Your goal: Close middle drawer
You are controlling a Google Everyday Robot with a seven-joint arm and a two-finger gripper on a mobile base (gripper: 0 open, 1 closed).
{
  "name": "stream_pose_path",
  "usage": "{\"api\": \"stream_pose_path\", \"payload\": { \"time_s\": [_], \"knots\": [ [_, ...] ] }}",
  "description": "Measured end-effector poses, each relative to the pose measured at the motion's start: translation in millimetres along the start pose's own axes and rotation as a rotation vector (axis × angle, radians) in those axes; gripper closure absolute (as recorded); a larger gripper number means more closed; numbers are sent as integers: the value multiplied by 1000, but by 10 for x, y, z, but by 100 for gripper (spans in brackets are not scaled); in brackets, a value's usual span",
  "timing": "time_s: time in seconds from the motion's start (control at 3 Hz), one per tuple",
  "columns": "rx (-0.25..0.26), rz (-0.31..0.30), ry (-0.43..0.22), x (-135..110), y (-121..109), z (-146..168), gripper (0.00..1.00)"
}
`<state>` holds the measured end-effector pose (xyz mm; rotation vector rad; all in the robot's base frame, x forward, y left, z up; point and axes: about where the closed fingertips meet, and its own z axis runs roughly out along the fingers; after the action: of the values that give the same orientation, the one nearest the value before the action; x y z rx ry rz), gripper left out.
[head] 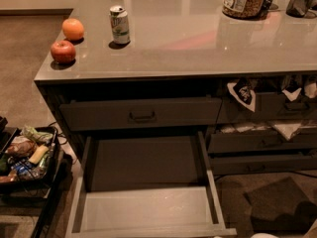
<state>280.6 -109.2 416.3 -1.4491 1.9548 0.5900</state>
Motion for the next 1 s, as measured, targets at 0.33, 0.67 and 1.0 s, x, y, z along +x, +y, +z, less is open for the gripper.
{"api": "stream_pose_path", "payload": {
  "time_s": [0.33, 0.67, 1.0],
  "knots": [
    [58, 4, -15, -26, -168, 75, 100],
    [101, -4, -24, -76, -357, 120, 100],
    [131, -29, -32, -158, -483, 150, 100]
  ]
}}
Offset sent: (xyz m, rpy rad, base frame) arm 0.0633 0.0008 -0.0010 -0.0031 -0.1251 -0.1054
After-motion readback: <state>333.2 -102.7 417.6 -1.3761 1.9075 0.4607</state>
